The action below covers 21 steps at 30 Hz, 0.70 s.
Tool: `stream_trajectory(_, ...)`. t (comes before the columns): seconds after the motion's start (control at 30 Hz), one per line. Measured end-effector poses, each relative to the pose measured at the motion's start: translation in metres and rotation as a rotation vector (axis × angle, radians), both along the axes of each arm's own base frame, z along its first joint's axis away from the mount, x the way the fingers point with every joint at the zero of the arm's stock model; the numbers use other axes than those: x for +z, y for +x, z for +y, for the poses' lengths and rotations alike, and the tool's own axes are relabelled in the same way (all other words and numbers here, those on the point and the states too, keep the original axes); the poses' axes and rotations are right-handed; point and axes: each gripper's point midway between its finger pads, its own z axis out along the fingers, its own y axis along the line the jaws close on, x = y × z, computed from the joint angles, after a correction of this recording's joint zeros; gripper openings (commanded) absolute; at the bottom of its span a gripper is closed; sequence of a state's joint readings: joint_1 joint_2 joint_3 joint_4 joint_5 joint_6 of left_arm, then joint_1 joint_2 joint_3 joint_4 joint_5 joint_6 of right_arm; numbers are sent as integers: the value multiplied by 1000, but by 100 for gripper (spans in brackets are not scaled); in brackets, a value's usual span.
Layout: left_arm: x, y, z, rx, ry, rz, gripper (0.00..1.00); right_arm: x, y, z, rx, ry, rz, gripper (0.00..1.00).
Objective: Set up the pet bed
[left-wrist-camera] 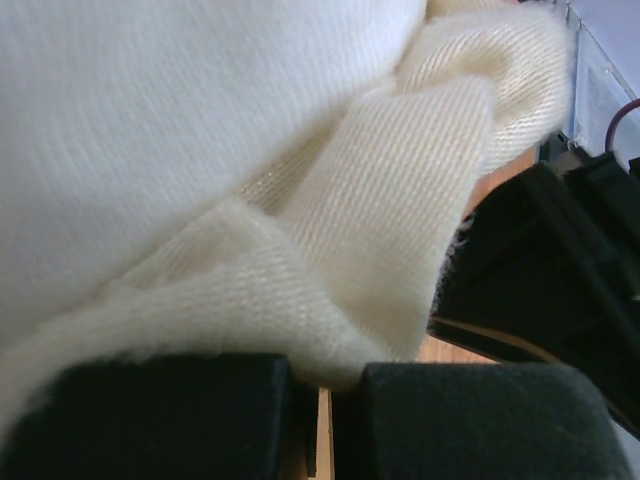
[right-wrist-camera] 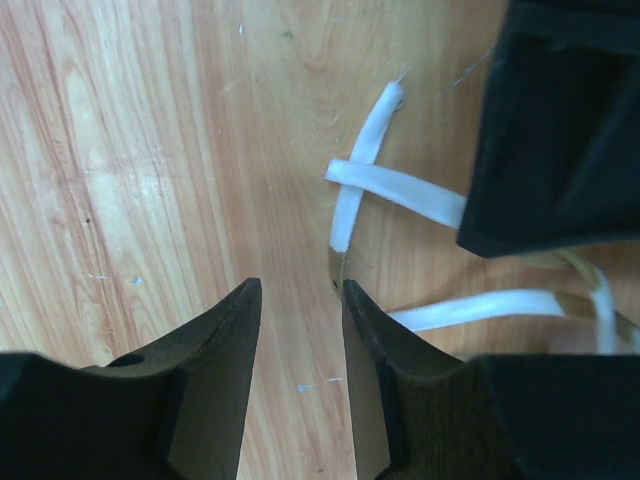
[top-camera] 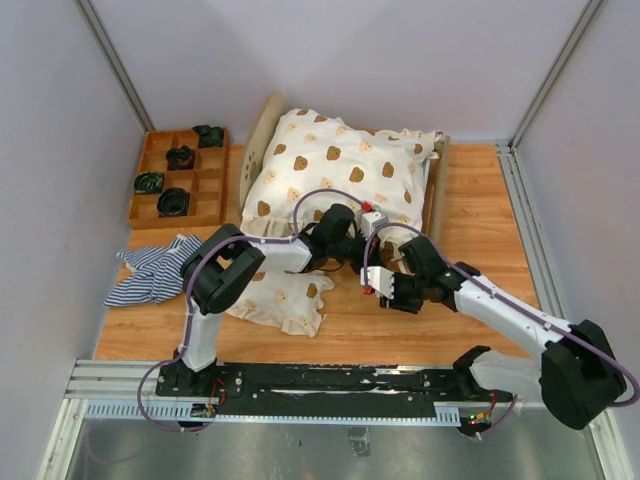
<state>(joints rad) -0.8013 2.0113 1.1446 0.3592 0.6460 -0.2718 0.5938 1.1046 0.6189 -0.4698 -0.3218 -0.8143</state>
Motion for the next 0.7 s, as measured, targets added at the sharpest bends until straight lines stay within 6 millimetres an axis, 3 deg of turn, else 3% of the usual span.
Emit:
stream_trajectory(0.17,0,1,-1,-4,-8,-5,3,-21,0,-4,26,-32,66,38)
stream_trajectory(0.47,0,2,-3,-11,-24,-15,3,-25,23,3,31,-15,9,37)
stream_trajectory(0.7,1,3,-5,-14,-35,-19,3,-36,23,1,29,-36,44,29)
